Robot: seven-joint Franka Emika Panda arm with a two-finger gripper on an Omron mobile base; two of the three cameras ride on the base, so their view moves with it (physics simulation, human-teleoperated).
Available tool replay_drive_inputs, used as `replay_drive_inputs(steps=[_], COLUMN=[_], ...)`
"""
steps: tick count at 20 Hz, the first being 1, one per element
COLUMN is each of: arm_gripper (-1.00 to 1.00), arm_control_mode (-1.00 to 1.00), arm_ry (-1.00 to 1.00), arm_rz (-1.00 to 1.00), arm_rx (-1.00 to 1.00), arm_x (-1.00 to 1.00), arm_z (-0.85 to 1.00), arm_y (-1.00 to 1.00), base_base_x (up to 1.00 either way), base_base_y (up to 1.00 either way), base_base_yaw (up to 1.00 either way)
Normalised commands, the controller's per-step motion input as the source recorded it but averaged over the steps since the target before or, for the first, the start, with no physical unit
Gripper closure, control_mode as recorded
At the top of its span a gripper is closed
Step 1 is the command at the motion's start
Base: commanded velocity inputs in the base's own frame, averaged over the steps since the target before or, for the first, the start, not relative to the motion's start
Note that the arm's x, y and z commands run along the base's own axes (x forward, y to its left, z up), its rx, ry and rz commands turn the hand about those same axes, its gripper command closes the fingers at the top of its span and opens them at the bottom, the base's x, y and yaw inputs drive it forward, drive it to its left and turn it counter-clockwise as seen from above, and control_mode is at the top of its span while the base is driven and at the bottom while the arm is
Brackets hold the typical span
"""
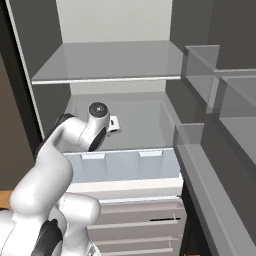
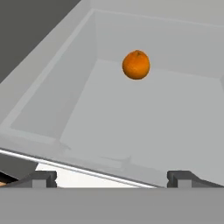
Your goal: Retrieve the banana and tangerine from the fridge and place them into the bowl on the dining table.
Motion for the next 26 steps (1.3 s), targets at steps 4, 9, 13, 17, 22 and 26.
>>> replay_drive_inputs(steps=[4,9,13,17,22,26], arm_gripper=[-1.0,-1.0,-1.0,-1.0,-1.0,-1.0], arm_control_mode=[-1.0,-1.0,-1.0,-1.0,-1.0,-1.0], arm_ry=[0.0,0.0,0.0,0.0,0.0,0.0], arm_rz=[0.0,0.0,0.0,0.0,0.0,0.0], arm_rx=[0.0,0.0,0.0,0.0,0.0,0.0], arm_x=[0.3,0.28,0.28,0.28,0.3,0.32], arm_z=[0.0,0.0,-0.04,-0.04,-0.03,-0.07], arm_y=[0.13,0.15,0.09,0.01,0.04,0.07], base_base_x=[0.0,0.0,0.0,0.0,0.0,0.0], base_base_y=[0.0,0.0,0.0,0.0,0.0,0.0], base_base_yaw=[0.0,0.0,0.0,0.0,0.0,0.0])
